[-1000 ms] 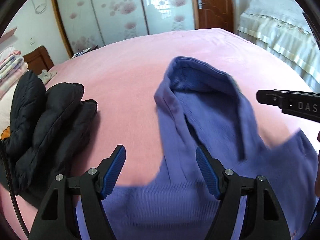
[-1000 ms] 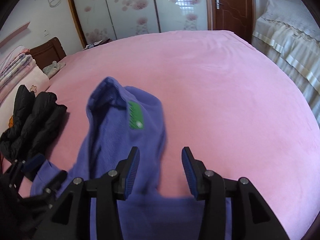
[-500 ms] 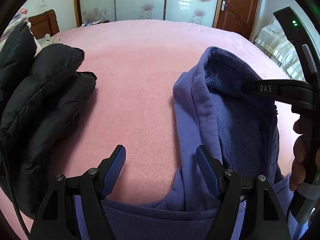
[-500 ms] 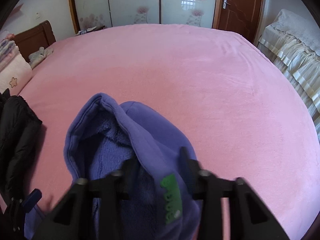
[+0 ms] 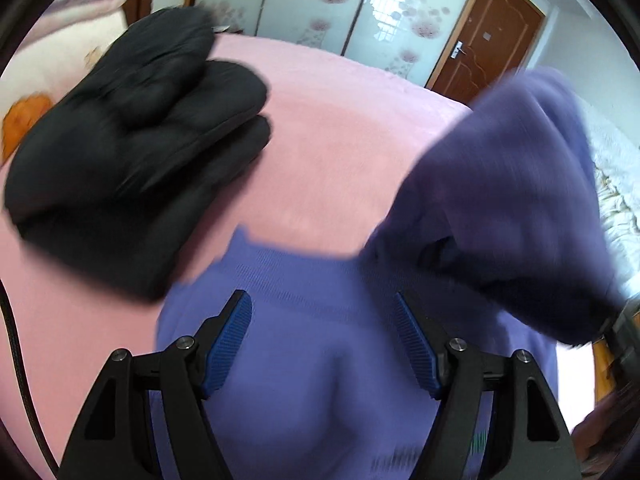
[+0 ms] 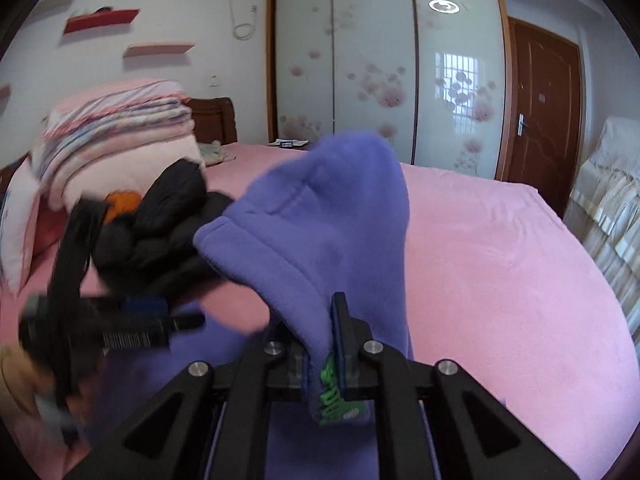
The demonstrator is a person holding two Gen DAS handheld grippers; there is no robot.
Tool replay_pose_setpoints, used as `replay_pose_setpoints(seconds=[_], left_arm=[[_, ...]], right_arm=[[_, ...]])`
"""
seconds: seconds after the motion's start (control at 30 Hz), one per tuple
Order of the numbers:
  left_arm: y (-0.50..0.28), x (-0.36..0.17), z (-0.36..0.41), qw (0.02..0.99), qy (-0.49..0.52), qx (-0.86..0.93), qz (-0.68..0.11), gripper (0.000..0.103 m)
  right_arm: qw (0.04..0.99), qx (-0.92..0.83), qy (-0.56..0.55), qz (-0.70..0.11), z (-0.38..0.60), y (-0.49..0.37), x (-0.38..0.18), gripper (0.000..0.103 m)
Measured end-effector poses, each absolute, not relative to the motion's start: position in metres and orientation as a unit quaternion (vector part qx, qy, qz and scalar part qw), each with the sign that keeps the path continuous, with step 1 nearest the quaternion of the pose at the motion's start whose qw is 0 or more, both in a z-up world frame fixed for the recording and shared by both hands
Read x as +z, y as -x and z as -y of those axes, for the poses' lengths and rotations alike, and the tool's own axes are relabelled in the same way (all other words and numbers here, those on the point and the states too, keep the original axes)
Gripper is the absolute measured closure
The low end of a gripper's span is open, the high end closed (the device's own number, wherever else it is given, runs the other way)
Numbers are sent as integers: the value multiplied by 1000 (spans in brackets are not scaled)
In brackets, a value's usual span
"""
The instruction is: Fold large clothes
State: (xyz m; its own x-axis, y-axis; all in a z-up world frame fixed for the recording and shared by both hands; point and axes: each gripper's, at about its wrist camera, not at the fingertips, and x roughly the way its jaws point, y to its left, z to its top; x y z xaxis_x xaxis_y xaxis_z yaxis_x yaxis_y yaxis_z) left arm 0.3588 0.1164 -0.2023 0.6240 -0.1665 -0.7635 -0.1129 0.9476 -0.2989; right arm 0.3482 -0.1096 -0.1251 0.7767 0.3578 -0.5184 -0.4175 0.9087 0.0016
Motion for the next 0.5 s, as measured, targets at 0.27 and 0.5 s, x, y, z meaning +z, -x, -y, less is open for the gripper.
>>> replay_pose_setpoints(seconds=[0.27, 0.5], left_arm=[[-318, -179, -135, 886, 146, -26, -439, 32], [-314, -124, -90, 904, 40, -117, -409, 28]], right_arm=[[927, 147, 117, -324, 107, -271, -200, 83], [918, 157, 62, -359, 123, -246, -192, 69]])
